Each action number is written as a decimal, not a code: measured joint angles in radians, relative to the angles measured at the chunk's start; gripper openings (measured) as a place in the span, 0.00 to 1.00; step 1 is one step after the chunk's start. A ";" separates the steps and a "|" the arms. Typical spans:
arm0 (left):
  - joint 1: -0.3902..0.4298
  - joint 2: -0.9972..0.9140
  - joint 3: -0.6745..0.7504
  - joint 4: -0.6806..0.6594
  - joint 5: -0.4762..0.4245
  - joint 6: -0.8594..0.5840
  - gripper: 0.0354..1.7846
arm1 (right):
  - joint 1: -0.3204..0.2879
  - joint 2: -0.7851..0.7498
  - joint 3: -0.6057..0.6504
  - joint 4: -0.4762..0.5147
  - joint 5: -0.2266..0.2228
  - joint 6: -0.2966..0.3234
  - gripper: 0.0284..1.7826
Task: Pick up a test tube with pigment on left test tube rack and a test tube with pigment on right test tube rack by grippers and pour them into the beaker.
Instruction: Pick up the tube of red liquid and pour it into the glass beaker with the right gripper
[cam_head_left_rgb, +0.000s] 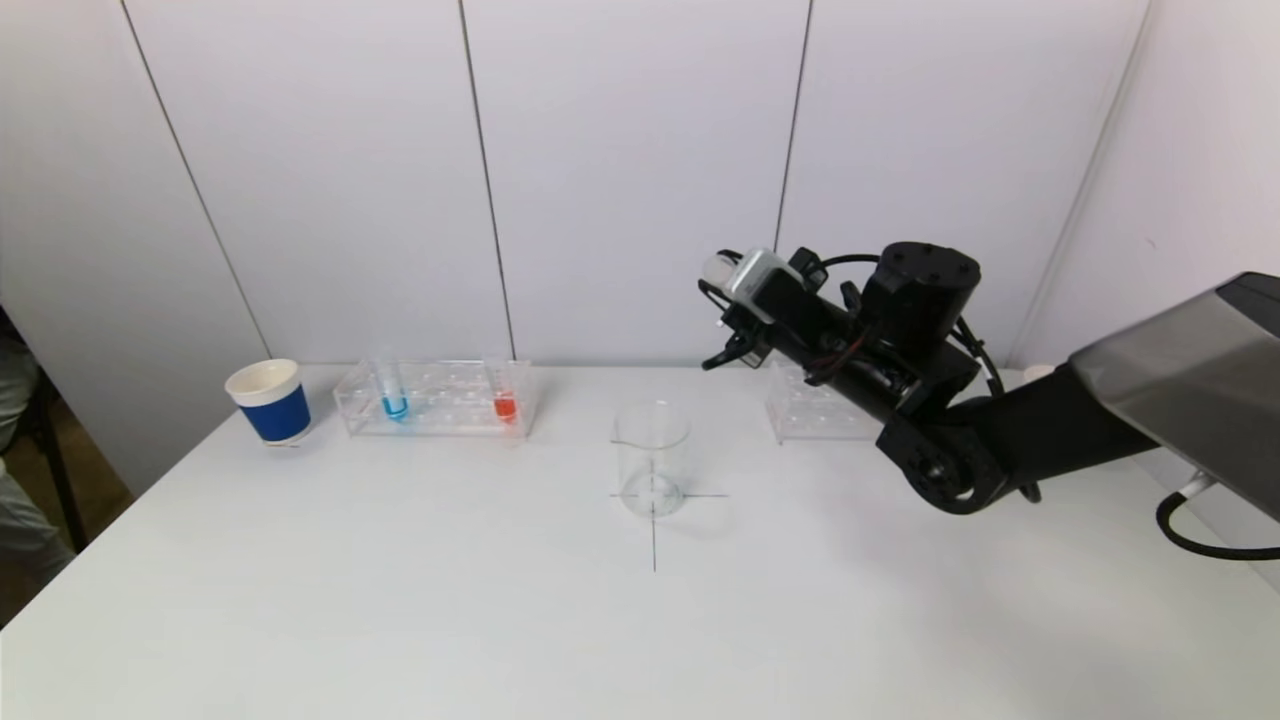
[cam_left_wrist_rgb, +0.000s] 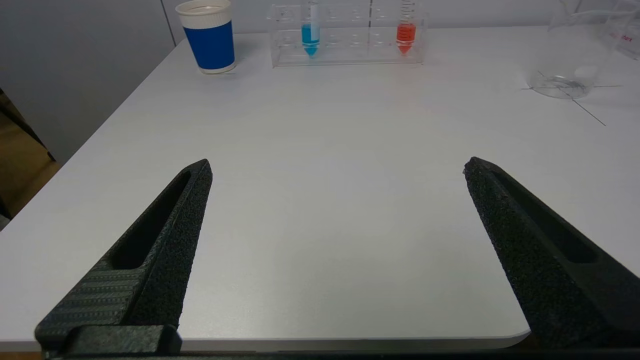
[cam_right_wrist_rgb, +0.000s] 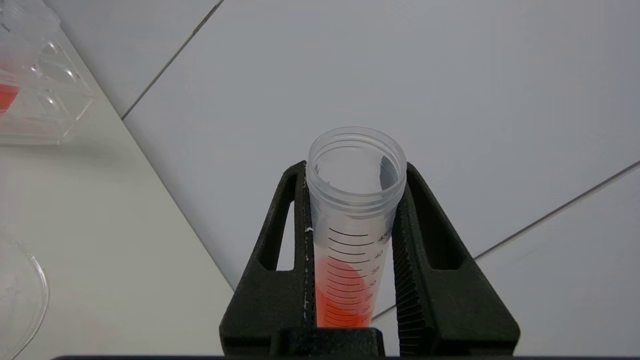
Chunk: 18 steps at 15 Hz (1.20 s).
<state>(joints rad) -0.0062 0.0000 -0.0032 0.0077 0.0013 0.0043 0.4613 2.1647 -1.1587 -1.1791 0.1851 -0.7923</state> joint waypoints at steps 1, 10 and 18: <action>0.000 0.000 0.000 0.000 0.000 0.000 0.99 | 0.003 0.013 -0.011 -0.016 0.007 -0.009 0.27; 0.000 0.000 0.000 0.000 0.000 0.000 0.99 | 0.015 0.079 -0.033 -0.112 0.093 -0.092 0.27; 0.000 0.000 0.000 0.000 0.000 0.000 0.99 | 0.027 0.106 -0.022 -0.188 0.146 -0.154 0.27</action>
<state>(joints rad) -0.0057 0.0000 -0.0032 0.0077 0.0017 0.0043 0.4887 2.2702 -1.1809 -1.3672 0.3315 -0.9462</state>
